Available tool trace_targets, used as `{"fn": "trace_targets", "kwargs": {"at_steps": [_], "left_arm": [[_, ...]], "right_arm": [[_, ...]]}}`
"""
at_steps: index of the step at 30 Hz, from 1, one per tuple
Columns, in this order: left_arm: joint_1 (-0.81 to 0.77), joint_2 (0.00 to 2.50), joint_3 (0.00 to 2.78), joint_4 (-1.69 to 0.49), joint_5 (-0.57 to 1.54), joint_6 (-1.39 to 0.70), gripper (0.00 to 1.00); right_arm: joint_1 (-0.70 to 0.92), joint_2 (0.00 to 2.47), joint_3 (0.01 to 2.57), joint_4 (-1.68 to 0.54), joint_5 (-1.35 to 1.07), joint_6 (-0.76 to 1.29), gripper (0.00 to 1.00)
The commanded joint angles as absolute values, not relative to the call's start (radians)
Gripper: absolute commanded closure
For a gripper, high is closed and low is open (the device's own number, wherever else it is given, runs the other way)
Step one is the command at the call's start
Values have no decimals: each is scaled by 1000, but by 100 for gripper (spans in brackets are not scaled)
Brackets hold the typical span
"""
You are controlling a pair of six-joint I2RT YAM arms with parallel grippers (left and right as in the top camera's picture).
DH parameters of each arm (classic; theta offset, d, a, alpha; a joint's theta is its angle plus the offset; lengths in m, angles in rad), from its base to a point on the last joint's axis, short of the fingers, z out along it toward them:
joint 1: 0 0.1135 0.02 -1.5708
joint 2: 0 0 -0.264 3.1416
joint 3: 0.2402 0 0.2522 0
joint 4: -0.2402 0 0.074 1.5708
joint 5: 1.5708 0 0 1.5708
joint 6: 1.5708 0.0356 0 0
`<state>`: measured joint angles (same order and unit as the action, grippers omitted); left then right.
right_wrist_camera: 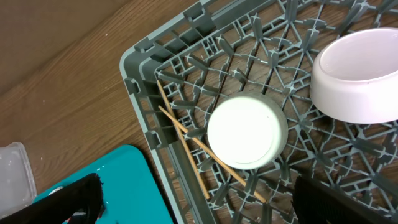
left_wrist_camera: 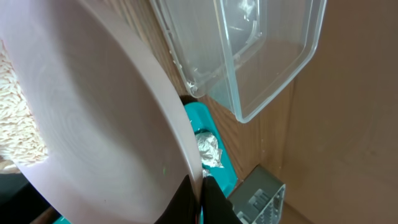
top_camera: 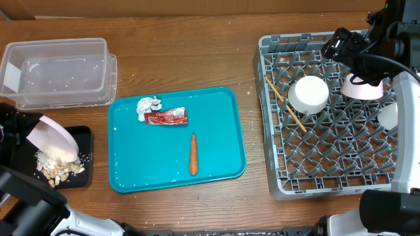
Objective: Sort waste into correct bins and load items into the dishwasher
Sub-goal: 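Carry the plate left and tip the rice onto the black tray, then shake the tilted white plate over the black tray with the left gripper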
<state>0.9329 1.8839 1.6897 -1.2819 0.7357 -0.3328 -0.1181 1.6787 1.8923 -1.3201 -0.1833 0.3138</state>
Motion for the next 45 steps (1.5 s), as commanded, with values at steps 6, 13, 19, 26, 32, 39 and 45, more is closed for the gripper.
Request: {"fn": "trace_targets", "kwargs": {"at_steps": [6, 13, 19, 26, 32, 39, 45], "left_arm": [[1001, 1888, 1715, -1300, 841, -306, 96], [1081, 1888, 1715, -1304, 917, -258, 96], [1125, 1888, 1715, -1288, 1034, -210, 96], [1126, 1888, 1715, -1312, 1064, -209, 96], [1147, 1890, 1715, -1271, 1077, -247, 96], [1180, 1890, 1714, -1310, 1067, -246, 96], [1179, 1889, 1714, -1341, 1125, -216, 96]], "right_arm": [[-119, 1671, 1919, -1314, -179, 315, 0], [-119, 1671, 1919, -1314, -179, 315, 0], [-119, 1671, 1919, -1314, -180, 315, 0], [-119, 1671, 1919, -1314, -180, 315, 0], [-119, 1671, 1919, -1314, -179, 315, 0], [-119, 1671, 1919, -1314, -179, 315, 0], [-119, 1671, 1919, -1314, -180, 315, 0]]}}
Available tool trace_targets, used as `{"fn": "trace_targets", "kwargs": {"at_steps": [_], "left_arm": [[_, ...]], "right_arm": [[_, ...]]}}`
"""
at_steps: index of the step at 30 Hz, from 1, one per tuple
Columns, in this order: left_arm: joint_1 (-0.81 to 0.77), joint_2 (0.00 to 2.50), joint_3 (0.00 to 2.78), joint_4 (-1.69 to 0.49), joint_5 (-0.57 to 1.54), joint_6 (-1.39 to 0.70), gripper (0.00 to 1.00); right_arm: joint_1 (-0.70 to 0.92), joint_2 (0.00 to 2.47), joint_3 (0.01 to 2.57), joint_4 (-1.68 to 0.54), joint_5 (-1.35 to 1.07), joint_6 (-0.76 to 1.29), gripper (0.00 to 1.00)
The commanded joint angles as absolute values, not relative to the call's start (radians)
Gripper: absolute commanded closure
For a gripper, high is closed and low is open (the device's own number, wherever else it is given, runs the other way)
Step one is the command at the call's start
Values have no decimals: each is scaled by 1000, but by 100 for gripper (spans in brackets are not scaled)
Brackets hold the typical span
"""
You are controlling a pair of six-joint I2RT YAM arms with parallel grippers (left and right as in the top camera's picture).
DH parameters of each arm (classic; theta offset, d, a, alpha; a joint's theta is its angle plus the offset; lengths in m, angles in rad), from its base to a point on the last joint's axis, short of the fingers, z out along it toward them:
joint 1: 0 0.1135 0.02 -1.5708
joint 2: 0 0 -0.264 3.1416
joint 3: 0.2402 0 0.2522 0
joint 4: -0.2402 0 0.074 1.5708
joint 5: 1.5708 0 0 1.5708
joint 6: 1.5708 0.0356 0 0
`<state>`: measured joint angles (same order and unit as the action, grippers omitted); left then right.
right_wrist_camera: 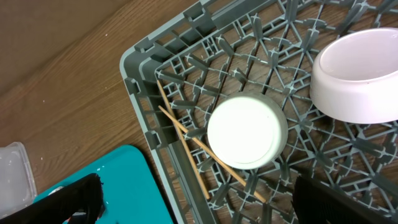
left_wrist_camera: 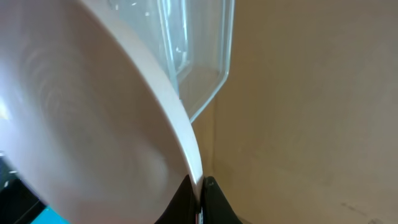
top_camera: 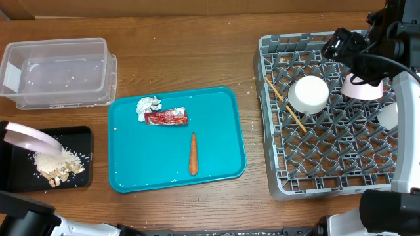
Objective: Sort waste into correct bins and load items into the dishwasher
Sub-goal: 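Shake the tilted white plate over the black tray with the left gripper, then carry the plate back and lower it onto the teal tray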
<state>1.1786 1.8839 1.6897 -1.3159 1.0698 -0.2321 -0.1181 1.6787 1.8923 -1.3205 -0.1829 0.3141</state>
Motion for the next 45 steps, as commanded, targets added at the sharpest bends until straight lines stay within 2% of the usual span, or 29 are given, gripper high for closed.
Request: {"fn": "trace_targets", "kwargs": {"at_steps": [1, 4, 8, 13, 19, 23, 26, 30, 36, 41, 45], "left_arm": [[1179, 1889, 1714, -1349, 1126, -215, 96], [1178, 1888, 1714, -1362, 1117, -214, 96], [1177, 1879, 1715, -1505, 1166, -174, 96], [1176, 1832, 1719, -1514, 1142, -160, 96], [1133, 1697, 1732, -1509, 954, -180, 96], [1028, 1599, 1777, -1486, 844, -195, 96], [905, 1537, 1797, -1493, 769, -200, 96], [655, 1455, 1797, -1488, 547, -268, 96], [160, 1455, 1788, -1547, 259, -319, 96], [-84, 1513, 1751, -1626, 88, -394, 96], [-230, 1556, 1631, -1583, 70, -472, 96]], "right_arm": [[-119, 1671, 1919, -1314, -179, 315, 0], [-119, 1671, 1919, -1314, -179, 315, 0], [-119, 1671, 1919, -1314, -179, 315, 0], [-119, 1671, 1919, -1314, -179, 315, 0], [-119, 1671, 1919, -1314, -180, 315, 0], [-119, 1671, 1919, -1314, -180, 315, 0], [-119, 1671, 1919, -1314, -180, 315, 0], [-119, 1671, 1919, -1314, -180, 315, 0], [-119, 1671, 1919, -1314, -180, 315, 0], [-119, 1671, 1919, -1314, -179, 315, 0], [-119, 1671, 1919, -1314, -179, 315, 0]]}}
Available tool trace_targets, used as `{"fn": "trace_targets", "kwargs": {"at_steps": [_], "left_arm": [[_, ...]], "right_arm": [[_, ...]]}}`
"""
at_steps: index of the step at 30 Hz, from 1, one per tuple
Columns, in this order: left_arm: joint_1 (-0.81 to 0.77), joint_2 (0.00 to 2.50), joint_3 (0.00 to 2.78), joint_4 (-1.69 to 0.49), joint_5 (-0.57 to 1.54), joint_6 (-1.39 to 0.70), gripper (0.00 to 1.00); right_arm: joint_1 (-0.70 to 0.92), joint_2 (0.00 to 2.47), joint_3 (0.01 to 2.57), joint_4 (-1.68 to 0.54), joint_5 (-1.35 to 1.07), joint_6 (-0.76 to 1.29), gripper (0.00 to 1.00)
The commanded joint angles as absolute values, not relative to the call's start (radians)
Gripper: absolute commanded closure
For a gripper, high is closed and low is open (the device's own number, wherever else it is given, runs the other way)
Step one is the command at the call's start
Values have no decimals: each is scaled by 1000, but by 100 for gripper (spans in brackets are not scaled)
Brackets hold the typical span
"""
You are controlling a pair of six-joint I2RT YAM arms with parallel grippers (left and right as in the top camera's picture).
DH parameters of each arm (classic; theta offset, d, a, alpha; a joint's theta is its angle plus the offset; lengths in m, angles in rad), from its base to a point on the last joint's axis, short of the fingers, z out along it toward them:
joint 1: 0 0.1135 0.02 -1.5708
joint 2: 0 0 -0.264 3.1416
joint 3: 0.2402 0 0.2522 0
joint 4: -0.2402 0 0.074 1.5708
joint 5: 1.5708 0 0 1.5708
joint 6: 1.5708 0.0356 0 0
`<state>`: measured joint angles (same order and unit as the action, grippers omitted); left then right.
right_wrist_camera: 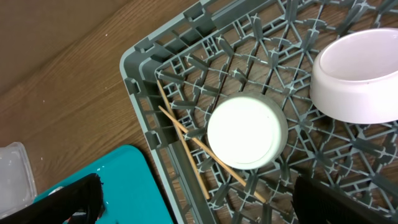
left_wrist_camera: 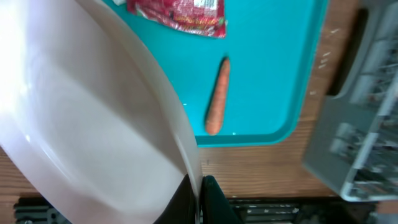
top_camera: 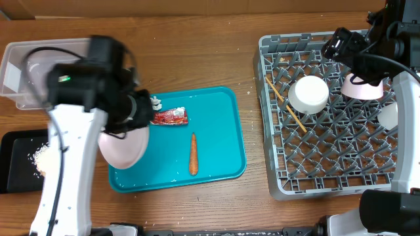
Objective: Sort waste into correct bins and load items into the dishwasher
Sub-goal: 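Carry the plate back and lower it onto the teal tray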
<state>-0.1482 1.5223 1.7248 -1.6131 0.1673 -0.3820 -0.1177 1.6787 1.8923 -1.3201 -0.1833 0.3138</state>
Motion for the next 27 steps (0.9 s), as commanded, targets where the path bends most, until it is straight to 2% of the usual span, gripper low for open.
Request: {"fn": "trace_targets", "kwargs": {"at_steps": [1, 8, 13, 24, 26, 27], "left_arm": [[-249, 1561, 1602, -1564, 71, -482, 96], [-356, 1607, 1352, -1338, 70, -540, 96], [-367, 1650, 1240, -1202, 22, -567, 96], [-368, 1728, 1201, -1205, -4, -599, 96], [-368, 1729, 1201, -1206, -8, -599, 87], [-368, 1729, 1201, -1207, -8, -599, 79]], "right_arm": [[-119, 1671, 1919, -1314, -179, 315, 0], [-119, 1671, 1919, -1314, -180, 315, 0], [-119, 1671, 1919, -1315, -179, 315, 0], [-119, 1671, 1919, -1314, -180, 315, 0], [-119, 1671, 1919, -1314, -179, 315, 0], [-119, 1671, 1919, -1314, -179, 315, 0]]}}
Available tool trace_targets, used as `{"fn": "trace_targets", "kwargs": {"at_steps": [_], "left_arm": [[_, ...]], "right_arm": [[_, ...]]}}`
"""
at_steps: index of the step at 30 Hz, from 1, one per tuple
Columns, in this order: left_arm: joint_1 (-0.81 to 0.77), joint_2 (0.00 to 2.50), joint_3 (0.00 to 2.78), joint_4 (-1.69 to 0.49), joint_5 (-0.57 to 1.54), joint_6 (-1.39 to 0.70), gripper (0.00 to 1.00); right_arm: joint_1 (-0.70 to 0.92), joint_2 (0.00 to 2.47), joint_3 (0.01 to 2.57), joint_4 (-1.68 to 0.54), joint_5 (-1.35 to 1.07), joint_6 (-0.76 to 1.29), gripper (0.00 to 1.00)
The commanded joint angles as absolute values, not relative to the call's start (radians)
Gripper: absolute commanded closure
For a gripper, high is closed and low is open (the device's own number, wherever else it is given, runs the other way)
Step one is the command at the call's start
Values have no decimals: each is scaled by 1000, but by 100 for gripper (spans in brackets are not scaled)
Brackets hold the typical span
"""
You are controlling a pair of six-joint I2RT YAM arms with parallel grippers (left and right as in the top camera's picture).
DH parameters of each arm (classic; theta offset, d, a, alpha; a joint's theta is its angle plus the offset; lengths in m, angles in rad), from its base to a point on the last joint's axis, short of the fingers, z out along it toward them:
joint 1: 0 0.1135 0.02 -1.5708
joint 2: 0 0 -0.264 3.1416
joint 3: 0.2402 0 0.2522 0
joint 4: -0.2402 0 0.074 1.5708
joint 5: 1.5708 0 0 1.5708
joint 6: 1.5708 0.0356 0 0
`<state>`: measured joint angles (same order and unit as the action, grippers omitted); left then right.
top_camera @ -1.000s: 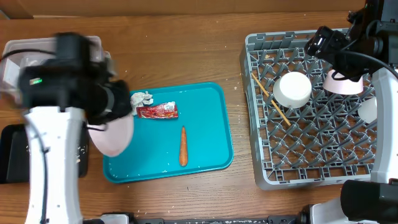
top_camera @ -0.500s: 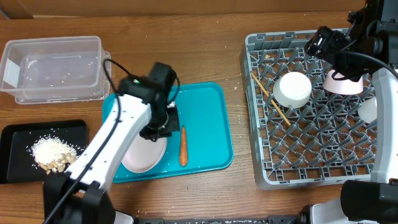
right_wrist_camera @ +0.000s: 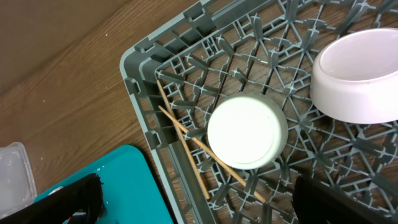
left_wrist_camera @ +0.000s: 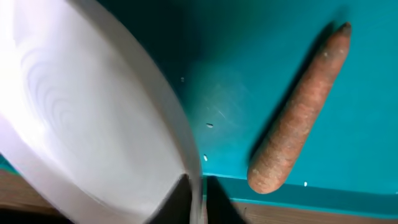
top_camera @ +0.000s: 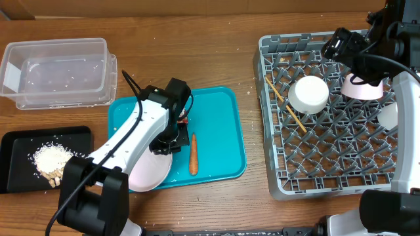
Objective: Sort waste into correct bins and load items into the dishwasher
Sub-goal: 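Carry the plate back and lower it onto the teal tray, then release the plate and grasp the carrot with the left gripper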
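Observation:
My left gripper [top_camera: 161, 148] is shut on the rim of an empty pale pink plate [top_camera: 148, 173], low over the front left of the teal tray [top_camera: 220, 131]. In the left wrist view the plate [left_wrist_camera: 93, 112] fills the left side, and the gripper [left_wrist_camera: 198, 194] pinches its edge. A carrot [left_wrist_camera: 297, 134] lies just to the right on the tray [left_wrist_camera: 249, 68]; overhead shows the carrot [top_camera: 193, 154] too. My arm hides most of the red wrapper. My right gripper [right_wrist_camera: 200, 204] hangs open over the grey dish rack [top_camera: 275, 124].
A black tray [top_camera: 16, 141] at the left holds a heap of rice and scraps [top_camera: 49, 160]. A clear plastic bin [top_camera: 56, 72] stands at the back left. The rack carries an upturned white cup [top_camera: 308, 94], a pink bowl [top_camera: 362, 90] and chopsticks [top_camera: 286, 103].
My left gripper has moved the plate from above the tray's left side to low over its front left, beside the carrot. The right arm has not moved.
My left gripper first held the plate tilted over the black tray, with rice and scraps heaped under it. Then the plate stood edge-on there, emptied. Then it was over the teal tray's left side, and now it is low near the carrot.

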<state>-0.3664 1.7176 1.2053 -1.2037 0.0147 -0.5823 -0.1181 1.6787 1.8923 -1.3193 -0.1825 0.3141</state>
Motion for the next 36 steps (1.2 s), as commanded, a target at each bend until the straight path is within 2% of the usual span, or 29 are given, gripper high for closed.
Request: {"fn": "trace_targets", "kwargs": {"at_steps": [1, 2, 5, 9, 14, 18, 21, 23, 36], "left_arm": [[-368, 1729, 1201, -1208, -8, -599, 70], [-368, 1729, 1201, -1210, -8, -599, 64], [-368, 1729, 1202, -1223, -8, -596, 65], [-367, 1728, 1237, -1270, -9, -579, 72], [-381, 1727, 1363, -1342, -4, -557, 73], [-441, 1727, 1413, -1306, 9, -531, 63], [-483, 1730, 1390, -1256, 41, -536, 49], [-509, 1730, 1360, -1215, 57, -559, 45], [-551, 1734, 1192, -1087, 73, -633, 50]], "right_arm": [[-119, 1671, 1919, -1314, -179, 315, 0], [-119, 1671, 1919, -1314, -179, 315, 0], [-119, 1671, 1919, -1314, -179, 315, 0], [-119, 1671, 1919, -1314, -179, 315, 0], [-119, 1671, 1919, -1314, -180, 315, 0], [-119, 1671, 1919, -1314, -179, 315, 0], [-119, 1671, 1919, -1314, -179, 315, 0], [-119, 1671, 1919, -1314, -180, 315, 0], [-119, 1671, 1919, -1314, -179, 315, 0]]}}
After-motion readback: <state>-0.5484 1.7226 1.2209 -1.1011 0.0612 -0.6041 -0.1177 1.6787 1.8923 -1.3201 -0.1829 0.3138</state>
